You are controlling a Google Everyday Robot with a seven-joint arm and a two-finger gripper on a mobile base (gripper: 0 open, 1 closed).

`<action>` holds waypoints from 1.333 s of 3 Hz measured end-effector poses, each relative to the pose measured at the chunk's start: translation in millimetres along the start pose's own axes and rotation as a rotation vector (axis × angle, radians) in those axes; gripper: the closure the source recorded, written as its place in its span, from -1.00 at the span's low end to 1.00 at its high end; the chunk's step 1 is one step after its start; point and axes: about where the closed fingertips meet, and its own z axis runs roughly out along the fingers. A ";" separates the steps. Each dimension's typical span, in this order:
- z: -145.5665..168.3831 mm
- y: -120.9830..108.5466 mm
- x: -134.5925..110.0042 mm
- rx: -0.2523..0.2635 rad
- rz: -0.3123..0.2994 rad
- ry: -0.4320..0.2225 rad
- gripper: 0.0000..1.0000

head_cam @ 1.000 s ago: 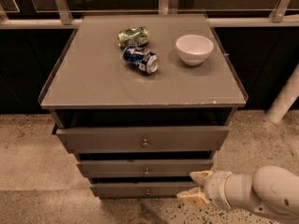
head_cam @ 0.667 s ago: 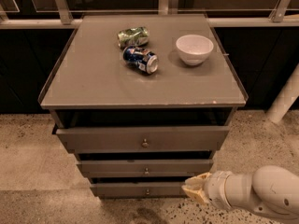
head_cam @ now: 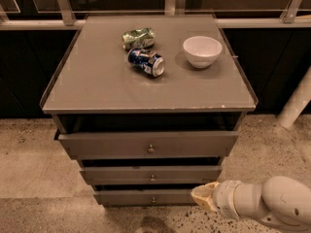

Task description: Open middle drawer

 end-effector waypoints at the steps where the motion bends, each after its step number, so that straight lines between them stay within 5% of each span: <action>1: 23.1 -8.3 25.6 0.043 0.083 -0.051 1.00; 3: 76.6 -47.4 67.1 0.233 0.138 -0.114 1.00; 4: 72.4 -67.4 70.2 0.314 0.147 -0.114 1.00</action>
Offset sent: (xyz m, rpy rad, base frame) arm 0.0390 -0.0417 -0.1340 -0.0008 -0.1661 -0.3788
